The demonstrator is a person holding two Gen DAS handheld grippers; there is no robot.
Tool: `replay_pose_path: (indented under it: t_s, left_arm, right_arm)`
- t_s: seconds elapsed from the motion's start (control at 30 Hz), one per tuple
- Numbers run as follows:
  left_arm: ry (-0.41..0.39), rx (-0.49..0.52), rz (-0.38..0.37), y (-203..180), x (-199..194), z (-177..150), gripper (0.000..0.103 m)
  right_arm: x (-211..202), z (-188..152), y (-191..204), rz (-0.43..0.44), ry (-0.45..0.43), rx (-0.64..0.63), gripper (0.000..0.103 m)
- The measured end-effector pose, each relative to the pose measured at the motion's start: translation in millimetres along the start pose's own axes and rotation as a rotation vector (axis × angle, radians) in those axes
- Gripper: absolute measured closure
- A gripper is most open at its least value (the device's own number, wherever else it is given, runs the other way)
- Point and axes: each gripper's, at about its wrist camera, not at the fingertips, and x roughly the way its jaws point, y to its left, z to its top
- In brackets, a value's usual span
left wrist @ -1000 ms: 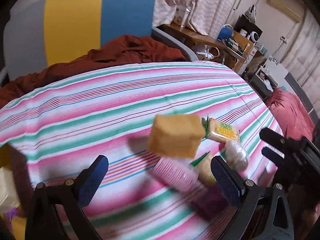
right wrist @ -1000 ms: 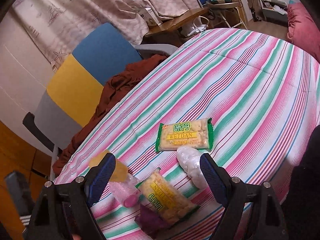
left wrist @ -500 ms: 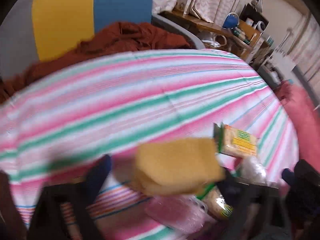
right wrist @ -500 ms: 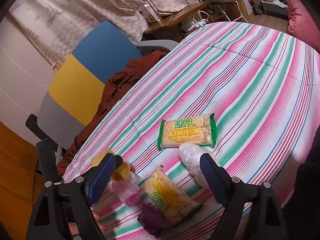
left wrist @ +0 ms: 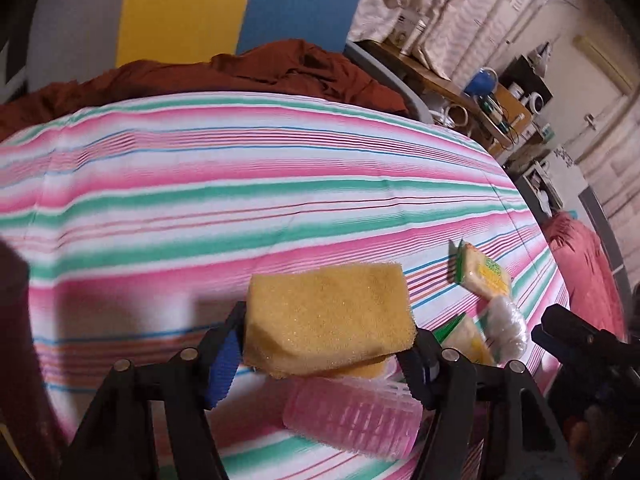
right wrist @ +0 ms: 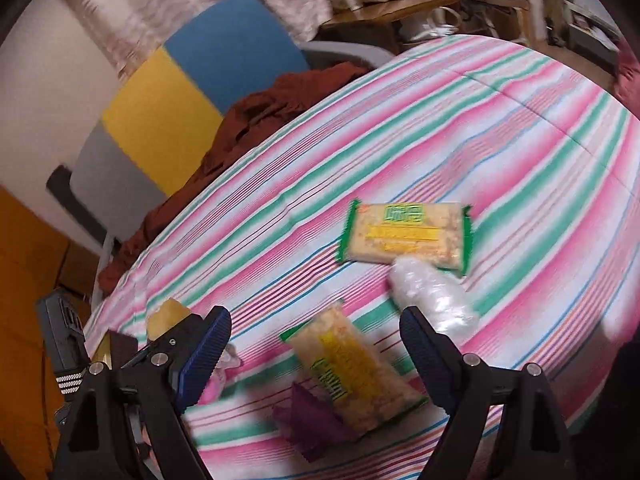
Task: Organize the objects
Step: 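Grasp the yellow sponge with the left tool, then grasp the pink hair roller with the right tool while the left tool holds the sponge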
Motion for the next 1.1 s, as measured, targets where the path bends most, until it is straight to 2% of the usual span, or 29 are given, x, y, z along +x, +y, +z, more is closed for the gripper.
replay_pose_path:
  t_s: [0.23, 0.33, 0.4, 0.47, 0.53, 0.63, 0.7, 0.9, 1.03, 1.1]
  left_arm:
    - [-0.007, -0.032, 0.058, 19, -8, -16, 0.034]
    - [0.004, -0.057, 0.035, 26, -10, -21, 0.033]
    - [0.015, -0.064, 0.026, 29, -10, -21, 0.034]
    - [0.037, -0.072, 0.006, 34, -8, -19, 0.034]
    - [0.046, -0.088, -0.016, 38, -8, -18, 0.034]
    - [0.066, -0.131, -0.059, 47, -6, -16, 0.033]
    - [0.075, -0.152, -0.077, 49, -6, -14, 0.033]
    - [0.075, -0.171, -0.096, 54, -7, -13, 0.033]
    - [0.072, -0.174, -0.099, 53, -6, -14, 0.032]
    - [0.070, -0.175, -0.102, 53, -5, -14, 0.032]
  right_arm:
    - [3, -4, 8, 0.003, 0.018, -0.046, 0.015]
    - [-2, -5, 16, 0.101, 0.010, -0.080, 0.020]
    - [3, -12, 30, 0.224, 0.088, -0.154, 0.021]
    - [8, -22, 50, 0.306, 0.160, -0.247, 0.027]
    - [14, -37, 70, 0.324, 0.229, -0.343, 0.028]
    - [23, -56, 95, 0.294, 0.294, -0.469, 0.028]
    - [29, -66, 109, 0.261, 0.300, -0.534, 0.028]
    - [50, -73, 123, 0.127, 0.318, -0.621, 0.028]
    - [48, -82, 120, 0.091, 0.331, -0.605, 0.028]
    - [49, -88, 115, 0.058, 0.334, -0.534, 0.027]
